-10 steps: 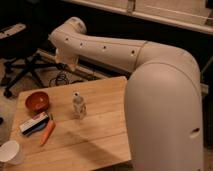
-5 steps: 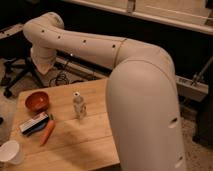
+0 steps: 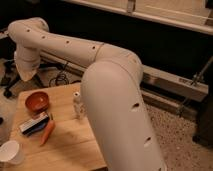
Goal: Push the ceramic bowl across the table
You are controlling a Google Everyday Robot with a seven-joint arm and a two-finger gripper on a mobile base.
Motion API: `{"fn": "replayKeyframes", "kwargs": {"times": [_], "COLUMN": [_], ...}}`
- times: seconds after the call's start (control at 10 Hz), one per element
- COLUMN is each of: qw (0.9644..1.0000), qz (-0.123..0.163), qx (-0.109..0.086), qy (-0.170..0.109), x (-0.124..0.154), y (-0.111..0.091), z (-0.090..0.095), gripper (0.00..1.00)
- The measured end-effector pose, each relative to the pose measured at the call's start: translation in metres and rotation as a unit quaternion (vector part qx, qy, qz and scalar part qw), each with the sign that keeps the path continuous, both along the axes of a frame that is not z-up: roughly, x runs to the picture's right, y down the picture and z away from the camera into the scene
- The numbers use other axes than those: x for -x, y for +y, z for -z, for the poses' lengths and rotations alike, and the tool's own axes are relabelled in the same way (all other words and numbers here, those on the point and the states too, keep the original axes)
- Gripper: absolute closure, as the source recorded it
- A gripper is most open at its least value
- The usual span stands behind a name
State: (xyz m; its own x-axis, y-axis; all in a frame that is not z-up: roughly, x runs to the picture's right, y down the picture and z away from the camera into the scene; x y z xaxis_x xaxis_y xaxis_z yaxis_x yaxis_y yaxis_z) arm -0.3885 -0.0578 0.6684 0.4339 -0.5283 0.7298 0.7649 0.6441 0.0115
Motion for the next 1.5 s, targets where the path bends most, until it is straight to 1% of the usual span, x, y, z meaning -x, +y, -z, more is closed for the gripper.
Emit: {"fn": "replayKeyframes", "kwargs": {"times": [0.1,0.3,0.5,0.6,0.8,0.9,1.0,1.2,1.4,1.5], "qw": [1.0000,0.9995,0.9983,0.9967,0.9936,0.9920,0.9903,0.9877,0.9857,0.9840], "qz": [0.007,0.030,0.056,0.077,0.106,0.120,0.134,0.153,0.166,0.177], "qx": [0.001,0.000,-0.011,-0.023,-0.034,-0.036,-0.033,-0.026,-0.022,-0.021], "qy": [-0.004,-0.005,-0.011,-0.015,-0.017,-0.019,-0.020,-0.018,-0.014,-0.011], "x": [0.007,0.015,0.023,0.029,0.038,0.044,0.050,0.054,0.058,0.061], "y": [0.004,0.015,0.024,0.028,0.034,0.039,0.049,0.062,0.068,0.072], "z": [-0.002,-0.015,-0.032,-0.045,-0.060,-0.066,-0.071,-0.082,-0.091,-0.097], "gripper": [1.00,1.00,1.00,1.00,1.00,1.00,1.00,1.00,1.00,1.00]}}
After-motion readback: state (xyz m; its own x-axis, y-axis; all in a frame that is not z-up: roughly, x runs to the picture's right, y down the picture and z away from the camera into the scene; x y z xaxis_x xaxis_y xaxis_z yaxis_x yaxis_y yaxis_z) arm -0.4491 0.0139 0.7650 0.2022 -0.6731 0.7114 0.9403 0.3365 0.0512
